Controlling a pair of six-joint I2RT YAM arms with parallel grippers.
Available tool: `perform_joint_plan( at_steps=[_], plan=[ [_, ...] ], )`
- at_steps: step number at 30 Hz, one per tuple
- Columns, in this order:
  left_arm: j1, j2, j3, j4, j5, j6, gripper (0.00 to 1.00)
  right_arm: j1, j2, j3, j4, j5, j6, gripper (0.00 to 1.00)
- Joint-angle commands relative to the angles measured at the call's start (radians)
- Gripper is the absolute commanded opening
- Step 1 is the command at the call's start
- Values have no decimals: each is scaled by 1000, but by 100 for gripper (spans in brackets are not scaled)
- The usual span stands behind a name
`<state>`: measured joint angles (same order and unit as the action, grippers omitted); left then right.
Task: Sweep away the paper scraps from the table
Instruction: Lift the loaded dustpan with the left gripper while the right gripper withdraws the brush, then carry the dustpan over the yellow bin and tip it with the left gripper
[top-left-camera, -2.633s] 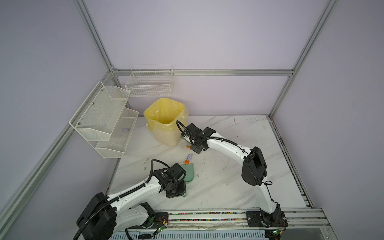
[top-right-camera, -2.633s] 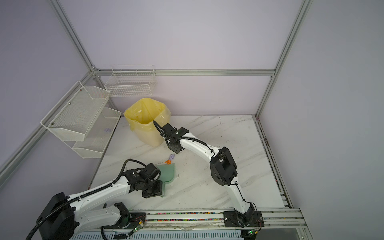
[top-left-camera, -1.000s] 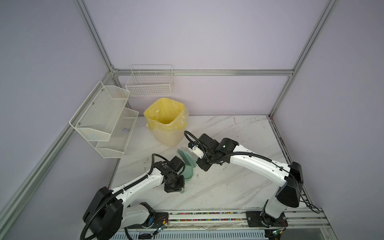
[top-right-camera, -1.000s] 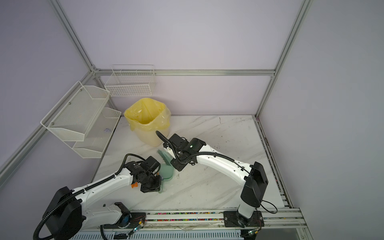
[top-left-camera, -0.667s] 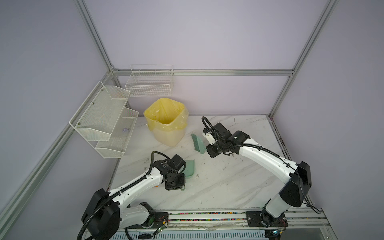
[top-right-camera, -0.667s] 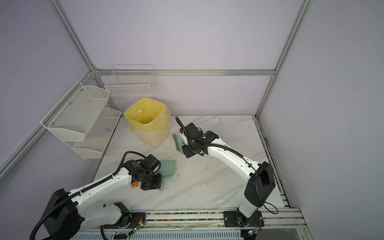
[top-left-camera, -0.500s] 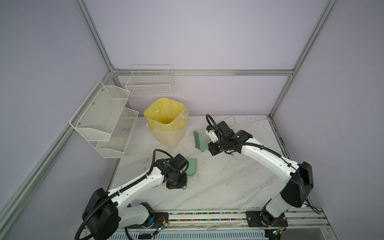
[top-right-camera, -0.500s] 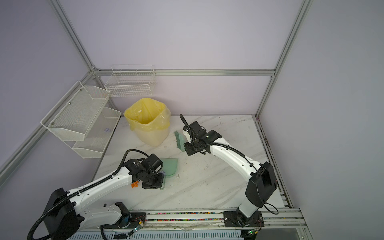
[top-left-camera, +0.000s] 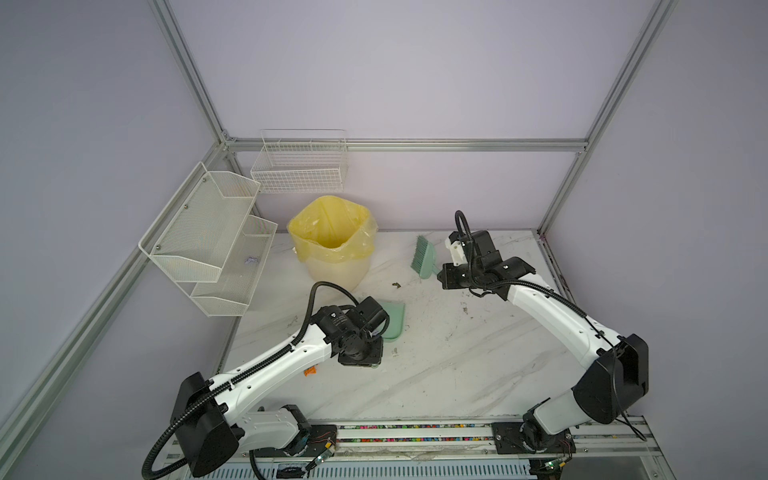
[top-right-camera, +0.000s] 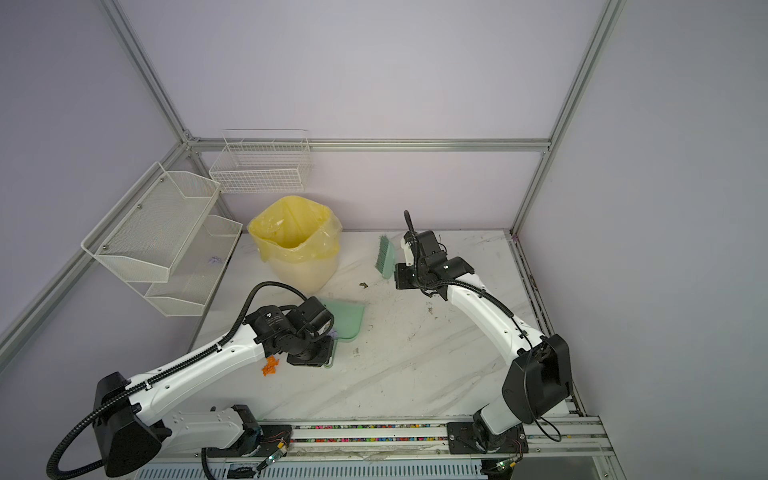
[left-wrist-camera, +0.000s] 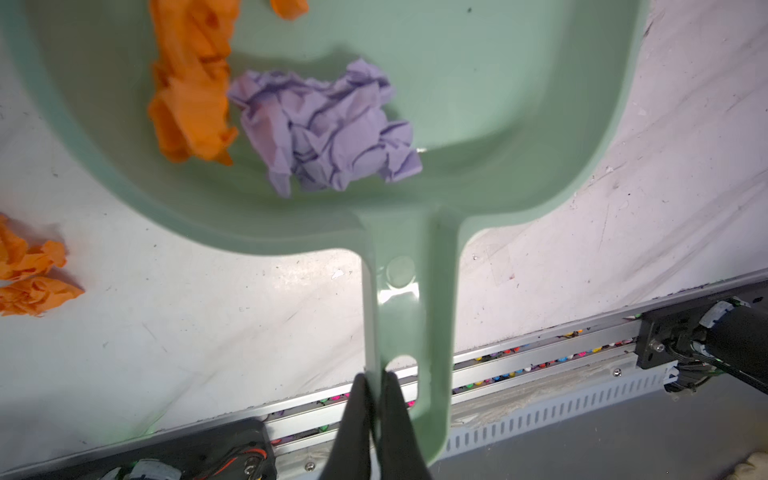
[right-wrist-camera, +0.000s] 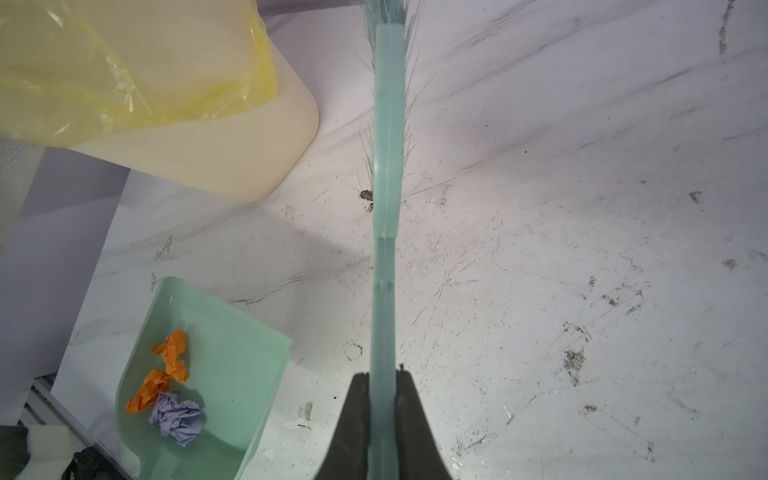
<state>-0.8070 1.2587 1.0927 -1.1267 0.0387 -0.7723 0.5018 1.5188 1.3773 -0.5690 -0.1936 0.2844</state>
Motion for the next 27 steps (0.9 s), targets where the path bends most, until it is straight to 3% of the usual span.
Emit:
perform_joint_plan(
  at_steps=[1,19,27],
  plan=[
    [-12,1,152,-59,-34,31,0,-24,-34,-15,61,-7,43,0],
    [-2,146,573,-142,-53,174,0,-75,-100,-102,112,19,100,0],
    [158,253,748,-110,63,240,0,-79,-115,-125,124,17,104,0]
  ],
)
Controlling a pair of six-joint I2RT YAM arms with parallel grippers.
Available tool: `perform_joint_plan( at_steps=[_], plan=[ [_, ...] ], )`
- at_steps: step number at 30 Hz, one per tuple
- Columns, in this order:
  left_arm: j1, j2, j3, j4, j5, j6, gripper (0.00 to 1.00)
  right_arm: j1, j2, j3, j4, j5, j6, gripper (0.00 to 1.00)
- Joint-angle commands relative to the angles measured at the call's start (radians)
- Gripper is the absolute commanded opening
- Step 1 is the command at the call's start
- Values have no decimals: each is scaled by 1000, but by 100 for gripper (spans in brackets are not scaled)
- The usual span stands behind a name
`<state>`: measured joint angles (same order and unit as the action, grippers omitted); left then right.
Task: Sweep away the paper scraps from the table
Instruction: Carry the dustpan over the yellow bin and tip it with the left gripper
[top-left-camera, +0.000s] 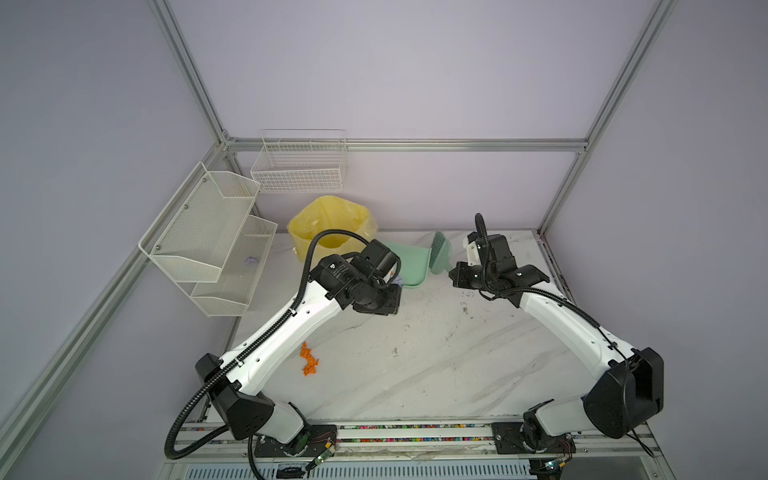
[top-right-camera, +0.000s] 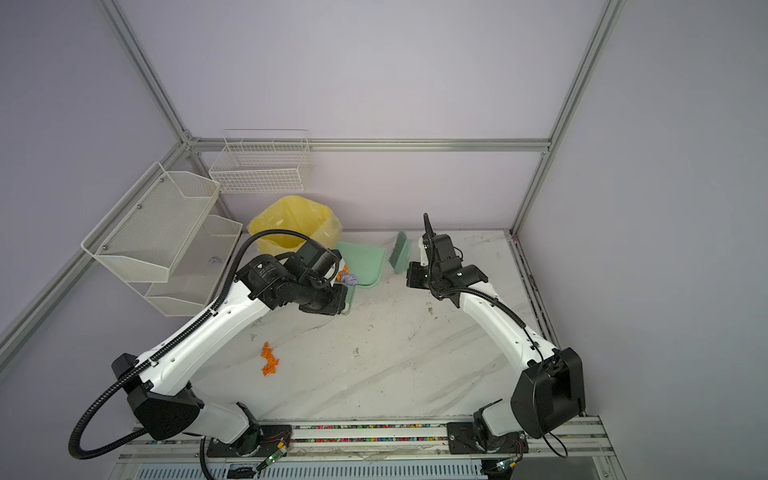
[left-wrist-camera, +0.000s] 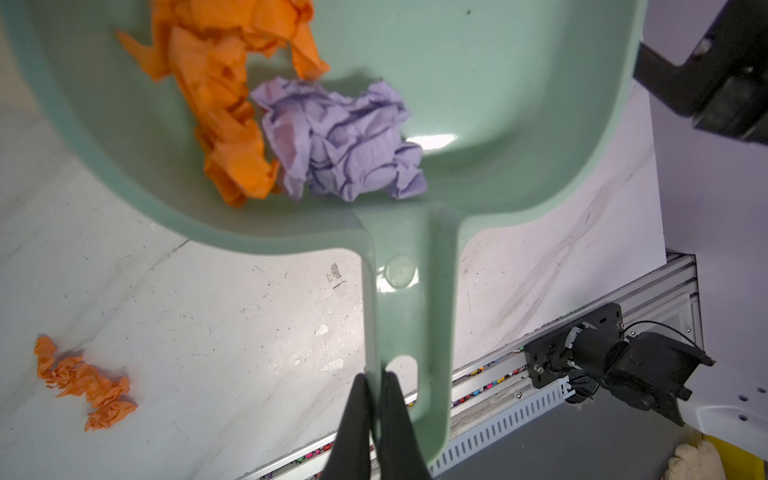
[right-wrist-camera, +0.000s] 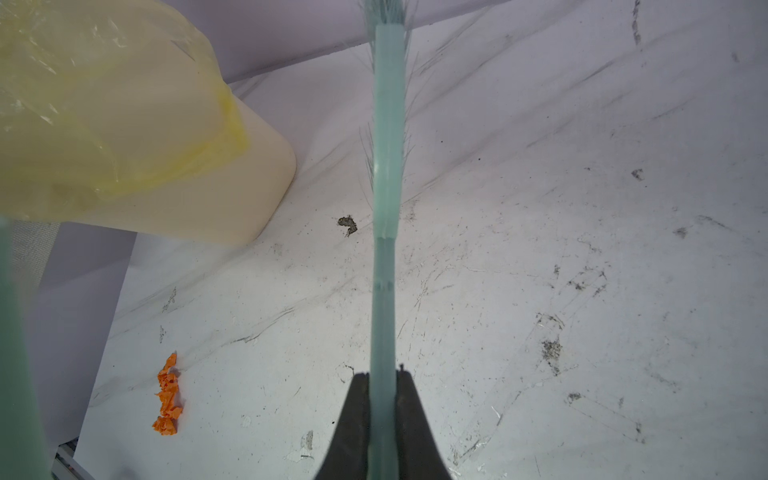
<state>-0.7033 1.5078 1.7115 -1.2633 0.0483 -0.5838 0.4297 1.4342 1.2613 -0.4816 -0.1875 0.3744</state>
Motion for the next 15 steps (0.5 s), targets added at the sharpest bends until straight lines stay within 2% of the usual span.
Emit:
perform_joint_plan(
  at_steps=[1,10,15],
  plan=[
    [77,7,144,34,74,56,0,-7,-32,-10,38,11,14,0],
    [296,34,224,135,274,51,0,-7,-32,-28,50,0,13,0],
    [386,39,181,232,398,12,0,-8,-37,-33,52,-3,15,0]
  ],
)
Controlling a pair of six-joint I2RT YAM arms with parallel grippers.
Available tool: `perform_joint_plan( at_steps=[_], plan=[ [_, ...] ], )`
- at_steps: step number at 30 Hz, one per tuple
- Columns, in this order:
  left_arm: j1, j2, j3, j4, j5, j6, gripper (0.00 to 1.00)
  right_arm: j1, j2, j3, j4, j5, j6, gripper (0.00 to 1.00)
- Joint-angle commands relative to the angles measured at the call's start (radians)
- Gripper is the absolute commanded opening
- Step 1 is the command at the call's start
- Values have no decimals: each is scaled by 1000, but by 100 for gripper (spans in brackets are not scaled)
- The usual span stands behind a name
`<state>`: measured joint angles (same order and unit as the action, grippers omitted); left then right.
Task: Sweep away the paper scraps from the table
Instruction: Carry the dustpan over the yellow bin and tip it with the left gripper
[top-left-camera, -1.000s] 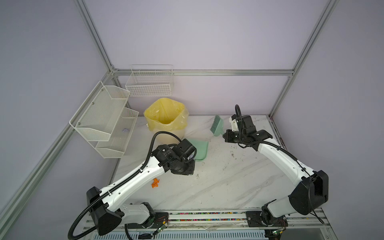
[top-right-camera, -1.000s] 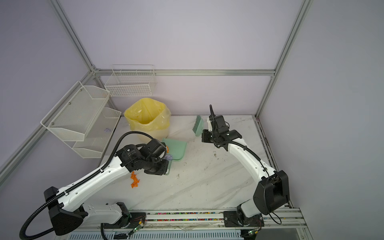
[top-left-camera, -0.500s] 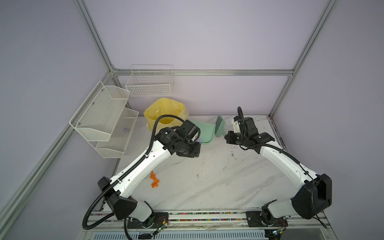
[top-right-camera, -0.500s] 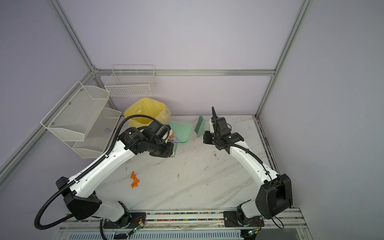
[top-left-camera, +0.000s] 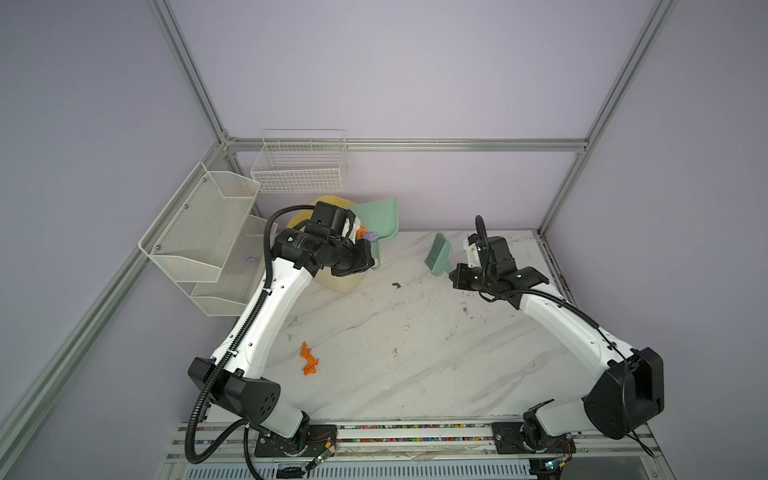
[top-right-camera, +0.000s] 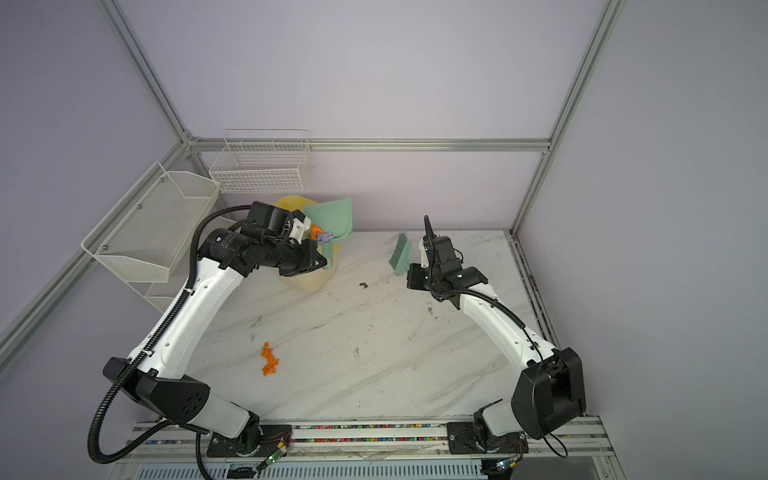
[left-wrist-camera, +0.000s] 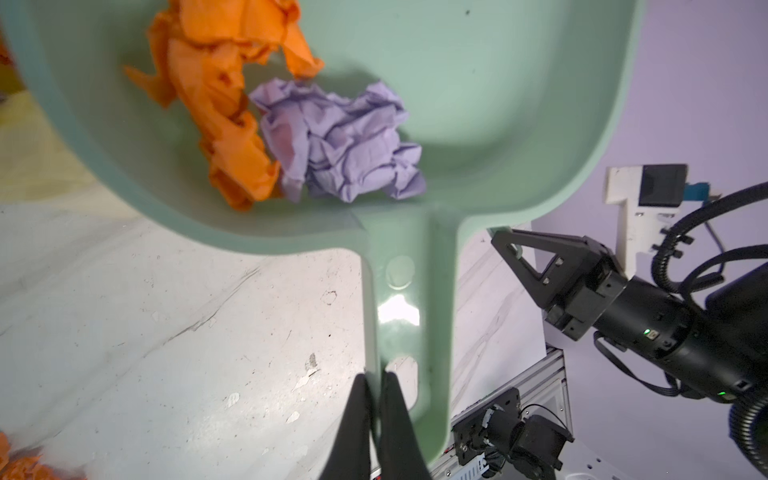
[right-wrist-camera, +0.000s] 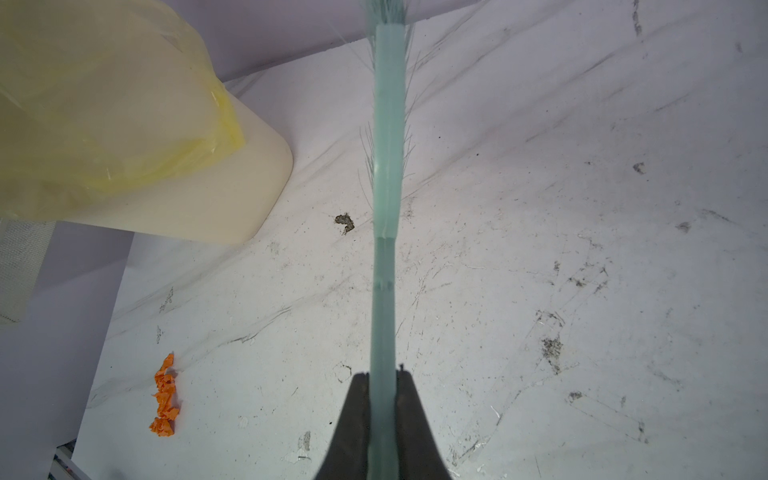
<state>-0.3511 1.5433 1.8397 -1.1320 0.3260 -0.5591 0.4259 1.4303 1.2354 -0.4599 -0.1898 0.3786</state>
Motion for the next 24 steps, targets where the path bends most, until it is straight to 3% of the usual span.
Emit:
perform_joint_plan(
  at_steps=[1,13,17,24],
  plan=[
    [54,2,33,128,149,-26,0,-4,-37,-9,30,-3,13,0],
    [250,-30,-169,465,450,-219,0,-4,-34,-23,53,-36,36,0],
    [310,-47,-281,693,573,-387,0,-3,-31,-18,52,-40,38,0],
    [358,-74,-445,1059,675,-648,0,-4,-25,1,43,-43,44,0]
  ],
)
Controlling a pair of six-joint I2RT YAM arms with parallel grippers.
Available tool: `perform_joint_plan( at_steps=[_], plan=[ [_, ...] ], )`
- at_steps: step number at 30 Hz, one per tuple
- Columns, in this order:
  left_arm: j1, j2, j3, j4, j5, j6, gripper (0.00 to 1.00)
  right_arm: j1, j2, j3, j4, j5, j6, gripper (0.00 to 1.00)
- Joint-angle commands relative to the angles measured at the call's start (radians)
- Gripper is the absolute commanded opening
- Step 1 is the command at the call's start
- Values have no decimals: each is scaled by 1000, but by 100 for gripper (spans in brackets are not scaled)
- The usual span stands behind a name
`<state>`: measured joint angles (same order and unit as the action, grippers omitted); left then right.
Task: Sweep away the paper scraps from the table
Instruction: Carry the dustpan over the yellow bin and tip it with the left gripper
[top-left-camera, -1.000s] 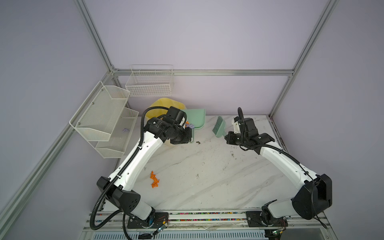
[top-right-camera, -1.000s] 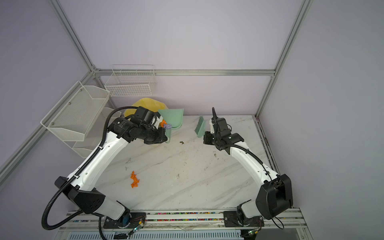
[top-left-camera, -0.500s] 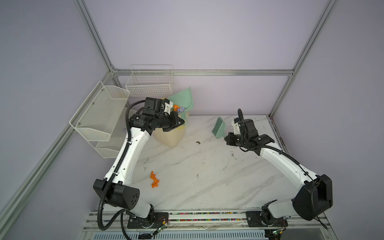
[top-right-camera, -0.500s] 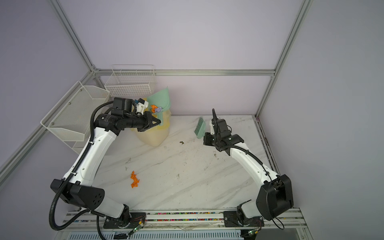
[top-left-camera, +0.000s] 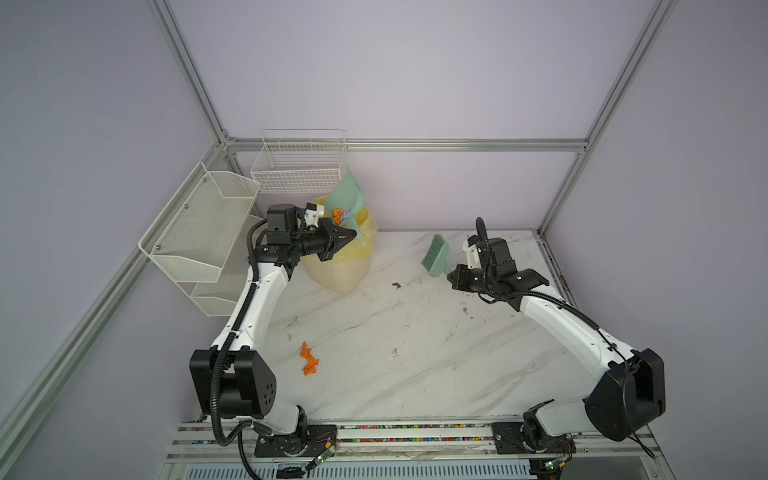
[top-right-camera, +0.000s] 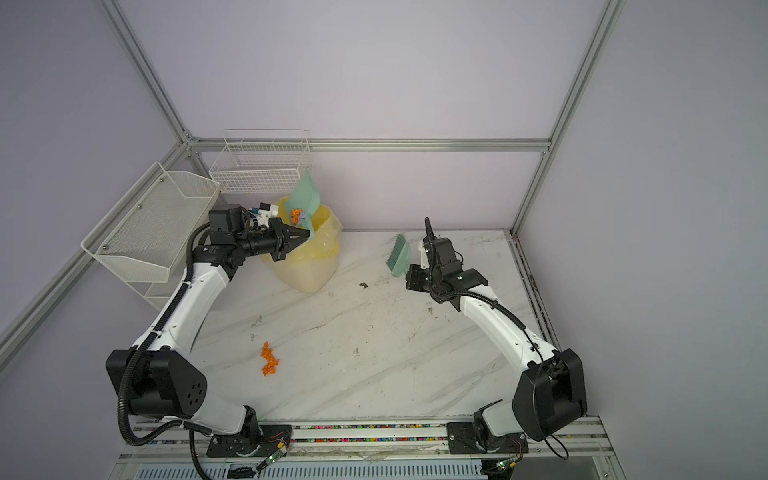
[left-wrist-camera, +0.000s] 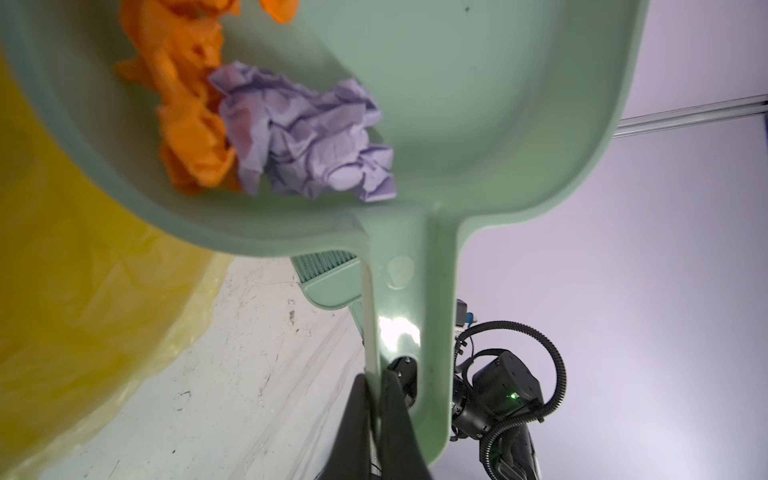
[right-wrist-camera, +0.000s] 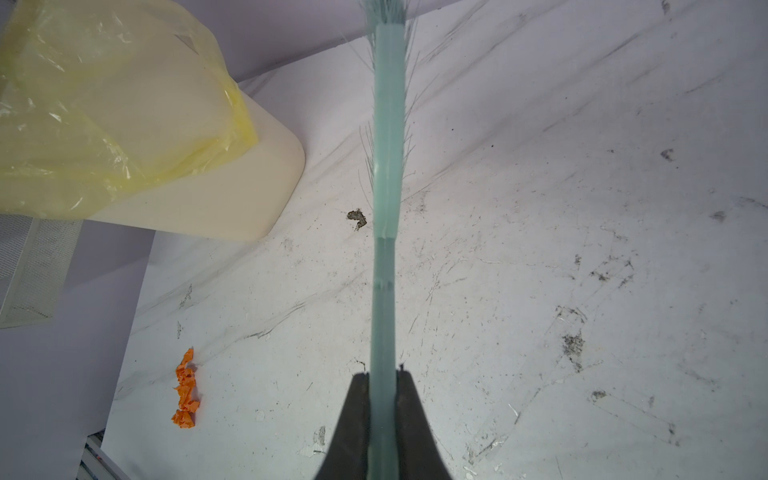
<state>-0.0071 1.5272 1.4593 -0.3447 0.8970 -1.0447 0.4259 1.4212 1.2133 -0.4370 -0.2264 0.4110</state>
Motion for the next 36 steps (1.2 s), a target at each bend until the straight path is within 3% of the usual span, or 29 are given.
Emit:
perform_joint_plan(
  at_steps=[1,4,12,17,20,26,36],
  plan=[
    [18,-59,-89,324,116,-203,0,-4,-16,24,18,-8,12,0],
    [31,-66,-140,463,137,-306,0,-3,-15,30,15,-8,16,0],
    [44,-75,-196,623,163,-427,0,-3,-12,31,26,-15,29,0],
    [49,-49,-270,939,169,-687,0,-3,-4,38,32,-20,30,0],
    [48,-30,-307,1115,158,-811,0,-4,-3,44,29,-21,29,0],
    [50,-31,-362,1201,143,-875,0,-4,1,52,25,-21,26,0],
    [52,53,-450,1644,53,-1202,0,-3,2,72,15,-19,23,0]
  ],
)
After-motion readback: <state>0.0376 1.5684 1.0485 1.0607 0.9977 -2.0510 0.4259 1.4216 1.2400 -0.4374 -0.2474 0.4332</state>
